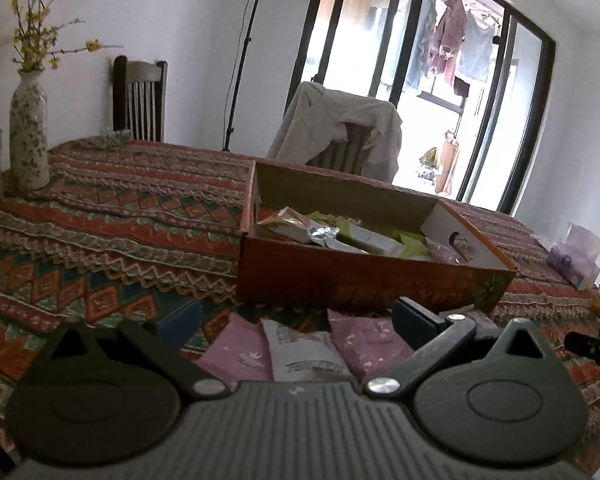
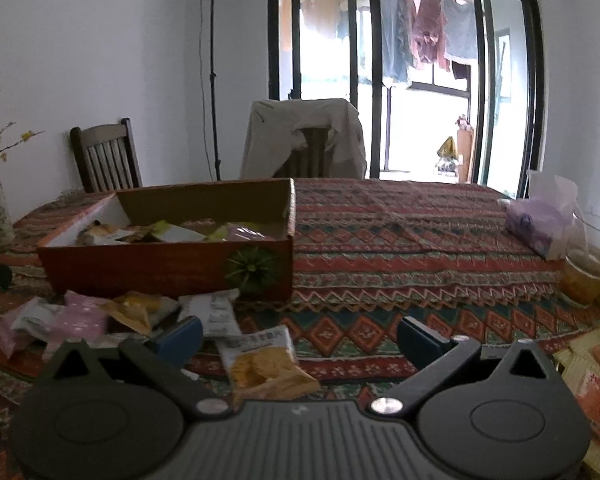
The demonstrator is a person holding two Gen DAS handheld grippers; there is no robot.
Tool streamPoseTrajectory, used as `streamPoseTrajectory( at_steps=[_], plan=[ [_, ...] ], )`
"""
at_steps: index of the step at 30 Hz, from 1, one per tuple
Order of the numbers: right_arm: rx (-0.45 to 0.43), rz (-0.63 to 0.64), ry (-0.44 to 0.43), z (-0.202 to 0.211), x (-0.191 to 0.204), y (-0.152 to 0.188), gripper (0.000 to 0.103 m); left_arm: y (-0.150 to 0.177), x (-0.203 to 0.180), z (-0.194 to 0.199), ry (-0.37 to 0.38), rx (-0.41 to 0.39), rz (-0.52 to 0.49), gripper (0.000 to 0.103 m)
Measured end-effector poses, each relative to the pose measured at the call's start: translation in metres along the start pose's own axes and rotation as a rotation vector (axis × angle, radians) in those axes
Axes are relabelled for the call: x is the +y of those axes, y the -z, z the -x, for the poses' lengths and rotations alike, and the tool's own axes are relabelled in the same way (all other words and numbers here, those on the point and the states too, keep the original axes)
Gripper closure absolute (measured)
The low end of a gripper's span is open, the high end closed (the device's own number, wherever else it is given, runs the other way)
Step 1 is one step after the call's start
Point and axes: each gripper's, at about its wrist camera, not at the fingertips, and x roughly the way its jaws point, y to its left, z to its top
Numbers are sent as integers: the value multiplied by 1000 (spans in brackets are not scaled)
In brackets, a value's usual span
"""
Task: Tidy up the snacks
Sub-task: 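Grasp a tan biscuit packet with the right gripper while the left lowers onto a pink packet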
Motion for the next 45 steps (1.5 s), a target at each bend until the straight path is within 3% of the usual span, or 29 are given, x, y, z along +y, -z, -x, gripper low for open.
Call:
streamPoseTrajectory(
  at_steps=[8, 15, 18, 24, 26, 28, 31, 37, 45],
  plan=[
    [136, 30, -83, -34, 3, 4, 0, 1, -6, -16, -1, 23, -4, 0],
    [205, 82, -97, -58, 13, 7, 0, 4, -10, -27, 11, 48, -5, 0],
    [254, 81, -86, -69, 13, 9, 7, 5, -9, -27, 13, 52, -4, 0],
    [246, 78, -87, -71, 15, 10, 9, 8, -6, -22, 19, 51, 11, 0],
    [235, 82, -98, -68, 16, 10, 19, 8, -6, -19, 24, 44, 9, 0],
    [226, 99, -118, -64, 20, 10, 39, 9, -5, -17, 23, 43, 10, 0],
    [213, 102, -130, -59, 25, 10, 54, 11, -3, -15, 18, 47, 16, 0],
    [140, 24, -65, -49, 19, 14, 62, 12, 0, -9, 10, 41, 14, 0],
    [36, -10, -84, -24, 12, 10, 62, 11, 5, -8, -39, 53, 21, 0]
  ],
)
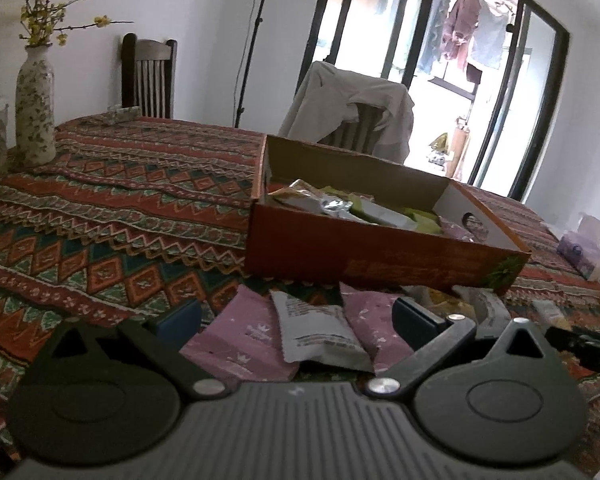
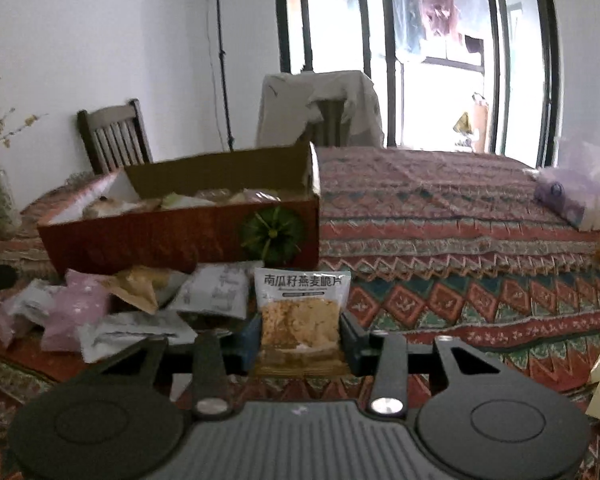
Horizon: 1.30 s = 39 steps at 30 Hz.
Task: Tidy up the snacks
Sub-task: 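Grasp a tan biscuit packet with the right gripper while the left lowers onto a pink packet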
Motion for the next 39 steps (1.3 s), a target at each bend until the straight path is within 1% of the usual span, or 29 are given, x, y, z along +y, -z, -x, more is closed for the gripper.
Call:
streamPoseTrajectory(
  at_steps=[6, 11, 14, 18, 21, 24, 27, 29, 32, 33, 34, 35, 36, 38, 39],
  plan=[
    [-66, -8, -8, 10, -2, -8, 62, -3, 5, -6, -44, 29, 5, 0],
    [-107, -27, -4, 12, -14, -14, 62, -7, 9, -15, -75, 86, 26, 0],
    [-110, -45, -12, 7, -21, -15, 62, -6, 10, -20, -118, 126, 22, 0],
    [-91, -56, -24, -2, -24, -13, 62, -2, 10, -26, -154, 167, 4, 0],
    [-76, -56, -28, -7, -24, -11, 62, 0, 10, -29, -152, 177, 12, 0],
    [-77, -59, -27, -8, -25, -10, 62, -1, 5, -31, -158, 181, -26, 0],
    [-73, -70, -17, -10, -29, -8, 62, 0, -3, -32, -165, 191, -103, 0],
    [-68, -79, -13, -12, -32, -7, 62, 3, -7, -36, -183, 196, -150, 0],
    [-64, -80, -15, -13, -33, -6, 62, 4, -7, -45, -200, 205, -166, 0],
    [-64, -79, -18, -12, -32, -5, 62, 3, -6, -48, -205, 208, -159, 2],
    [-63, -78, -20, -12, -32, -5, 62, 2, -4, -50, -205, 211, -148, 7],
    [-63, -80, -20, -12, -33, -4, 62, 2, -2, -52, -197, 216, -136, 15],
    [-61, -83, -19, -12, -34, -5, 62, 1, -1, -53, -187, 212, -122, 17],
    [-59, -87, -16, -12, -35, -4, 62, 0, -1, -52, -177, 199, -126, 34],
    [-59, -87, -15, -11, -35, -4, 62, -1, -1, -51, -175, 196, -131, 38]
  ],
)
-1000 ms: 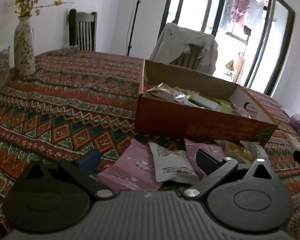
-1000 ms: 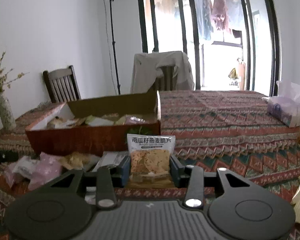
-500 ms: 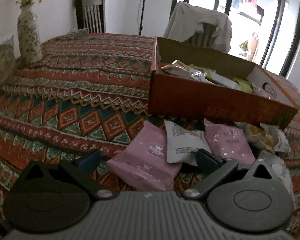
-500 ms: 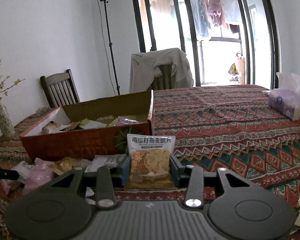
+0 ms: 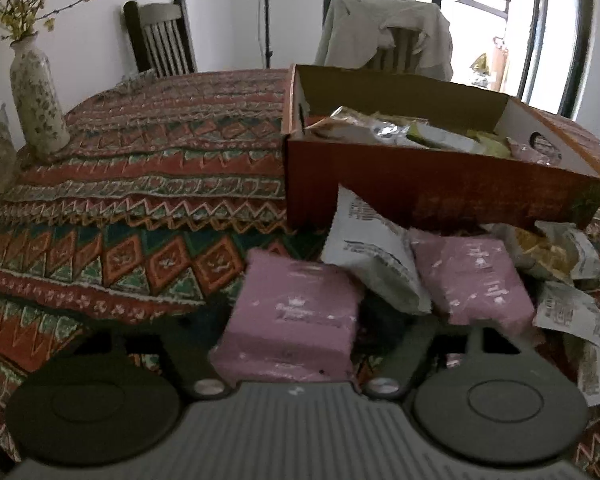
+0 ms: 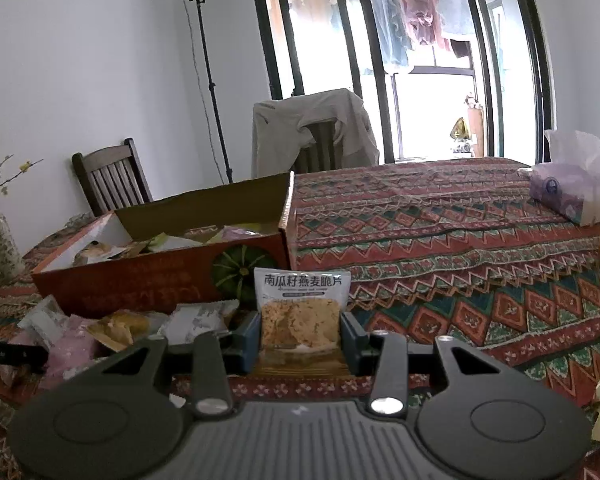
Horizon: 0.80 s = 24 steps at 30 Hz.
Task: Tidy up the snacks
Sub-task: 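Grasp the pink packet with the left gripper while the right lifts the biscuit packet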
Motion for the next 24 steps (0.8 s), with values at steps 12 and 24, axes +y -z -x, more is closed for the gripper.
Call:
streamPoseTrajectory(
  at_steps=[12, 24],
  plan=[
    [-16, 20, 4, 3, 3, -6, 62, 3, 25, 17, -35, -44, 81, 40],
    [-77, 65, -9, 8, 16, -26, 62, -33, 34, 44, -49, -204, 86, 40]
  ],
)
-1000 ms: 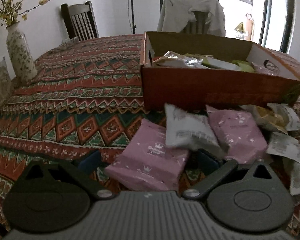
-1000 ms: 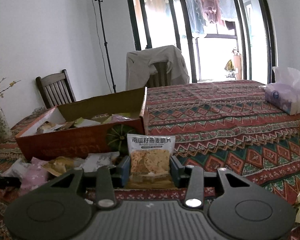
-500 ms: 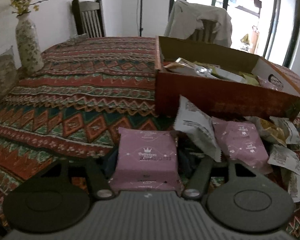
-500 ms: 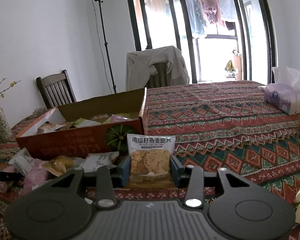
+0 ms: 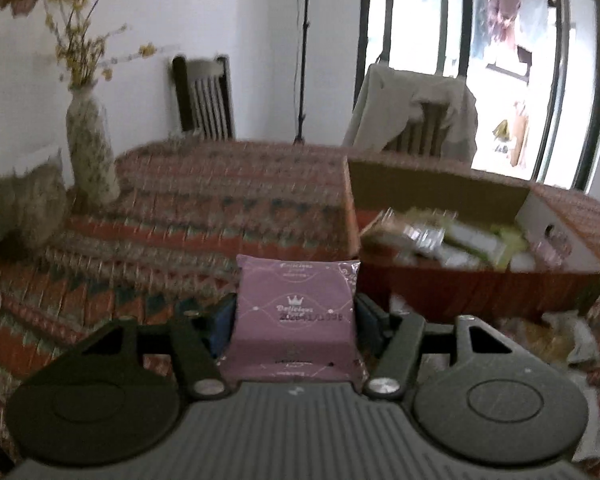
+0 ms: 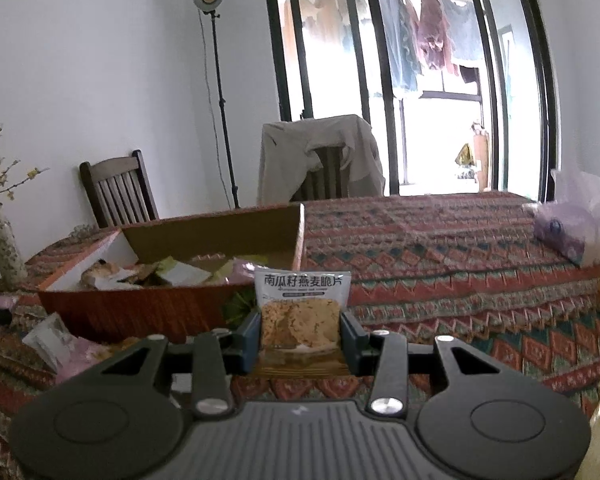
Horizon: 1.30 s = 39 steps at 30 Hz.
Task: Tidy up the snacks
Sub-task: 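Grasp the pink packet with the left gripper while the right lifts the biscuit packet, then carry both packets over the cardboard box and open both grippers to drop them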
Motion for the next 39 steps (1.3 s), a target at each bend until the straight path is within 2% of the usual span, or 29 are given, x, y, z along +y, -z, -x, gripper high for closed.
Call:
streamPoseTrajectory(
  at_steps=[7, 19, 23, 27, 32, 39],
  plan=[
    [-49, 41, -28, -11, 16, -25, 62, -27, -27, -2, 75, -79, -32, 40],
    [-109, 79, -80, -61, 48, -74, 62, -68, -82, -38, 187, -141, -28, 40],
    [-117, 55, -79, -85, 52, -83, 62, -76, -94, -60, 207, -139, 16, 40],
    [-112, 24, -59, -109, 51, -81, 62, -75, -103, -84, 196, -135, 31, 40],
    [-56, 7, -67, -131, 45, -70, 62, -66, -99, -108, 202, -86, 34, 40],
    [-2, 34, -78, -142, 47, -59, 62, -53, -100, -123, 203, -54, 16, 40]
  ],
)
